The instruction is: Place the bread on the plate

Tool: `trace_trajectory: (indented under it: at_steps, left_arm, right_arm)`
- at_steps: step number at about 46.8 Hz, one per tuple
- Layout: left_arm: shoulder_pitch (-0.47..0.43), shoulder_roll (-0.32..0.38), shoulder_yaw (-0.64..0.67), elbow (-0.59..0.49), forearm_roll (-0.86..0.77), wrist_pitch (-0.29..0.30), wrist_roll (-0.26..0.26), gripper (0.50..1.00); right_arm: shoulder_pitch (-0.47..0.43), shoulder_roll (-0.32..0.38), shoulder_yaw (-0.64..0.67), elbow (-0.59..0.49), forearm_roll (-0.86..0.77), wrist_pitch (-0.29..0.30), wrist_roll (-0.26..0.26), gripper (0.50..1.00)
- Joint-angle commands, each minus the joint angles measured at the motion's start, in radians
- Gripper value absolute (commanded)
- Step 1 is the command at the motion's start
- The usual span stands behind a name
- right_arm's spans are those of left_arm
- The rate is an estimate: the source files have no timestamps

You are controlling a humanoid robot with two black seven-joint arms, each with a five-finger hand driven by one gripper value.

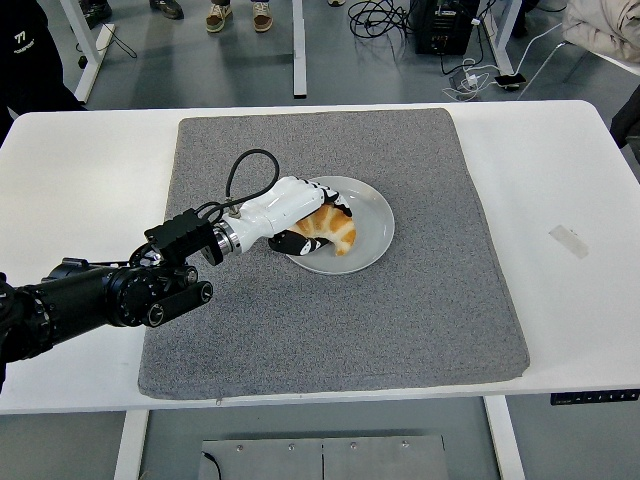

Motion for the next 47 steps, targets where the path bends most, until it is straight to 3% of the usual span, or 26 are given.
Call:
trace_trajectory:
  at_steps: [1, 7, 12, 26, 32, 38, 47]
  left_arm:
    - [0.000, 0.000, 0.001, -0.002, -0.013, -0.001, -0.002, 0.836]
    - [0.000, 0.003, 0.002, -0.002, -0.015, -0.001, -0.003, 0.923]
    - [0.000, 0.009, 0.002, -0.002, -0.015, -0.001, -0.003, 0.946]
    - [-0.006, 0.016, -0.005, -0.016, -0.036, -0.003, -0.018, 0.958]
    - [-0.008, 0.017, -0.033, -0.028, -0.081, -0.020, -0.085, 0.960]
    - [-0.009, 0.034, -0.059, -0.071, -0.108, -0.038, -0.085, 0.960]
    - [-0.015, 0.077, -0.137, -0.108, -0.167, -0.124, -0.085, 0.958]
  right_arm:
    - [0.000, 0.000, 0.000, 0.000, 0.000, 0.000, 0.000, 1.000]
    - [0.000, 0.000, 0.000, 0.000, 0.000, 0.000, 0.000, 1.000]
    - [0.000, 0.000, 0.000, 0.000, 0.000, 0.000, 0.000, 1.000]
    - [0.000, 0.000, 0.000, 0.000, 0.000, 0.000, 0.000, 1.000]
    - [0.000, 0.000, 0.000, 0.000, 0.000, 0.000, 0.000, 1.000]
    - [0.000, 0.000, 0.000, 0.000, 0.000, 0.000, 0.000, 1.000]
    - [0.000, 0.000, 0.000, 0.000, 0.000, 0.000, 0.000, 1.000]
